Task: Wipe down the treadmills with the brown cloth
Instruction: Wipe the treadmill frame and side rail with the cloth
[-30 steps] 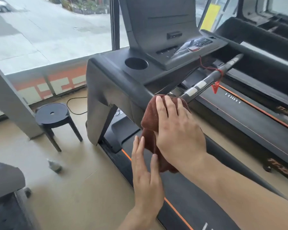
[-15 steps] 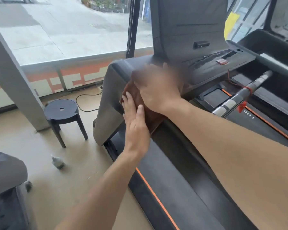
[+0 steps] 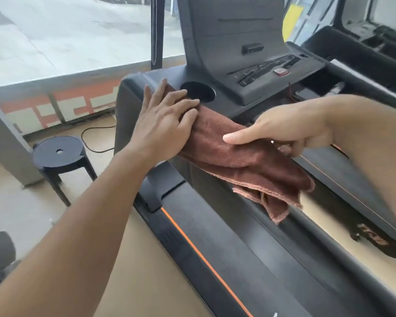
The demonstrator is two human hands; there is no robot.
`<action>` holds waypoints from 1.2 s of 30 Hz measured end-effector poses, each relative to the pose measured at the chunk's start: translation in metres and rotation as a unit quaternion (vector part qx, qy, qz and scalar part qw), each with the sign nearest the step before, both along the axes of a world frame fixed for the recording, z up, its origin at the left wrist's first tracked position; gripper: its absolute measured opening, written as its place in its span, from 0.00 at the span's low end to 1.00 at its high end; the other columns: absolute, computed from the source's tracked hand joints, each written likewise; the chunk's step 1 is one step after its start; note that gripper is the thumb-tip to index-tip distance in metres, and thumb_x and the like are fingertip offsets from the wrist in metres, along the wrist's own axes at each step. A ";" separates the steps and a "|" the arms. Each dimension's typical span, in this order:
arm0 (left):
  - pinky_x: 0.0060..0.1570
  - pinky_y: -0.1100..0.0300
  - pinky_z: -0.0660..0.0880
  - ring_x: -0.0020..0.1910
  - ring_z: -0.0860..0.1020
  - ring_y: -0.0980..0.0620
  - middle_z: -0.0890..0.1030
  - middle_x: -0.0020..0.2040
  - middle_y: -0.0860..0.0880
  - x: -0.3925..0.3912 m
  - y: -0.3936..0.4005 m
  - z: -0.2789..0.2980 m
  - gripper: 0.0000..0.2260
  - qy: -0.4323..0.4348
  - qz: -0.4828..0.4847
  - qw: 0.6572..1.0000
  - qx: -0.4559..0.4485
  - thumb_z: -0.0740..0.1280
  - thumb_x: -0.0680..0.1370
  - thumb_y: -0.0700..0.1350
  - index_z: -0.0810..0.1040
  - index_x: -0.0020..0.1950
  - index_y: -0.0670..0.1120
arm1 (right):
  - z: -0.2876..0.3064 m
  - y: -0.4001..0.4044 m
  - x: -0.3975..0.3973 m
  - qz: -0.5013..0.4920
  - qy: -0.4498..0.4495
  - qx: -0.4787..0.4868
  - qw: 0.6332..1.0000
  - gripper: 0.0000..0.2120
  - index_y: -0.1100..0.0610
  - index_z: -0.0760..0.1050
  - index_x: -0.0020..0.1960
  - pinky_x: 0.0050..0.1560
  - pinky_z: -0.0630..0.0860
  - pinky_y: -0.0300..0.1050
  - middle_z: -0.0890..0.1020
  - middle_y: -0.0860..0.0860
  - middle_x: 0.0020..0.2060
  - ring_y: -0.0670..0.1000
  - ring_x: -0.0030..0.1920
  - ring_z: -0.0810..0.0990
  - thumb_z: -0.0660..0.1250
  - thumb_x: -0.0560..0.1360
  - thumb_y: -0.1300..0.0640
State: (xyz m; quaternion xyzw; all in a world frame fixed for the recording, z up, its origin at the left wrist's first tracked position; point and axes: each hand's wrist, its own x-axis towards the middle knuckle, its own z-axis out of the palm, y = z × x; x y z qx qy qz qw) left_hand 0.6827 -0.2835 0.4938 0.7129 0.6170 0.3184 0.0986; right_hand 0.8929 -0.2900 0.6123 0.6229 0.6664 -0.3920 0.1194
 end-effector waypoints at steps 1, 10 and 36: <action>0.77 0.50 0.29 0.82 0.45 0.54 0.66 0.79 0.57 0.001 -0.002 0.002 0.20 0.015 -0.013 1.000 -0.001 0.51 0.85 0.56 0.74 0.73 0.61 | 0.005 -0.004 0.009 0.012 0.008 -0.009 1.000 0.22 0.50 0.80 0.33 0.27 0.53 0.38 0.74 0.49 0.32 0.45 0.26 0.68 0.73 0.65 0.30; 0.80 0.42 0.41 0.80 0.60 0.50 0.77 0.71 0.58 0.059 -0.043 0.001 0.21 0.123 -0.079 0.987 0.069 0.51 0.83 0.56 0.83 0.61 0.60 | 0.022 -0.033 0.053 0.116 -0.189 0.122 0.968 0.44 0.43 0.75 0.58 0.53 0.78 0.44 0.82 0.38 0.51 0.42 0.49 0.81 0.65 0.49 0.19; 0.80 0.42 0.49 0.74 0.69 0.46 0.81 0.64 0.52 0.249 -0.210 -0.031 0.18 0.006 -0.063 0.987 0.146 0.57 0.82 0.52 0.82 0.63 0.48 | 0.004 -0.173 0.217 0.068 -0.146 0.036 0.986 0.38 0.32 0.75 0.66 0.51 0.78 0.39 0.85 0.40 0.54 0.43 0.50 0.85 0.78 0.56 0.33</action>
